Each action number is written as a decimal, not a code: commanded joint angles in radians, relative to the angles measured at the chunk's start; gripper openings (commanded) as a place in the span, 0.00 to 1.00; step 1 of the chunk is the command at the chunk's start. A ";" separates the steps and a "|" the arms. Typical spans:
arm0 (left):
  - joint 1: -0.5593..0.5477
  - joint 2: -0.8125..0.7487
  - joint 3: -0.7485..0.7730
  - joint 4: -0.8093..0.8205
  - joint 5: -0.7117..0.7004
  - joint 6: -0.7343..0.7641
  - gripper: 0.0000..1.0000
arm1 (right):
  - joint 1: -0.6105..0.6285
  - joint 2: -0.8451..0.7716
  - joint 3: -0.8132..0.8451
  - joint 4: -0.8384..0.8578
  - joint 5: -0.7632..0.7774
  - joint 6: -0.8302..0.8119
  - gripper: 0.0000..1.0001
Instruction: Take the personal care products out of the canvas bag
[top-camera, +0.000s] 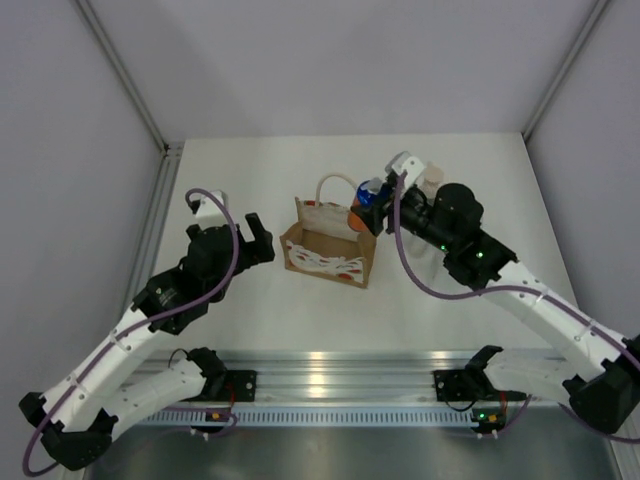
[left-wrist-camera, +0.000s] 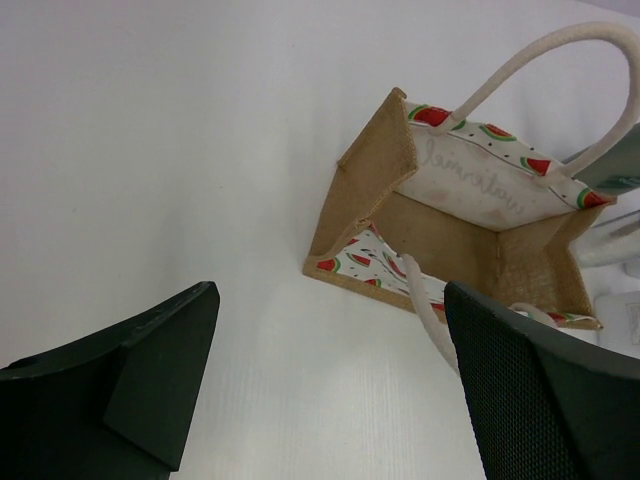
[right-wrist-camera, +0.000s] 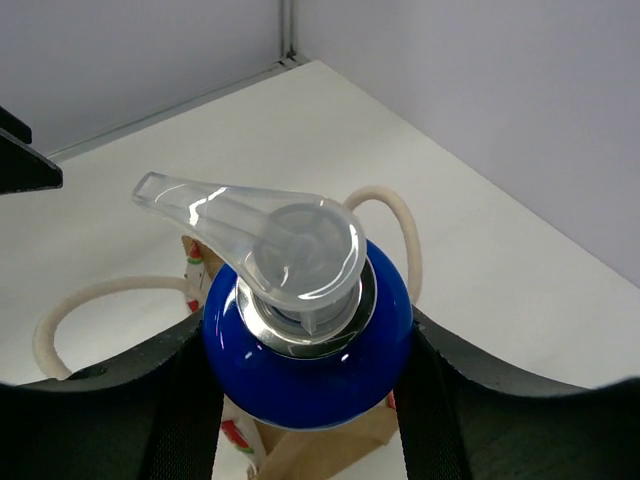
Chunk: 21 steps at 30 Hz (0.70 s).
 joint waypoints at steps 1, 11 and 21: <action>0.001 -0.005 0.026 -0.029 0.004 0.061 0.98 | 0.007 -0.131 0.009 -0.024 0.106 0.031 0.00; 0.001 -0.016 0.110 -0.144 0.068 0.135 0.98 | 0.005 -0.329 -0.226 -0.038 0.170 0.064 0.00; 0.001 -0.028 0.080 -0.172 0.067 0.210 0.98 | 0.007 -0.415 -0.474 0.071 0.144 0.087 0.00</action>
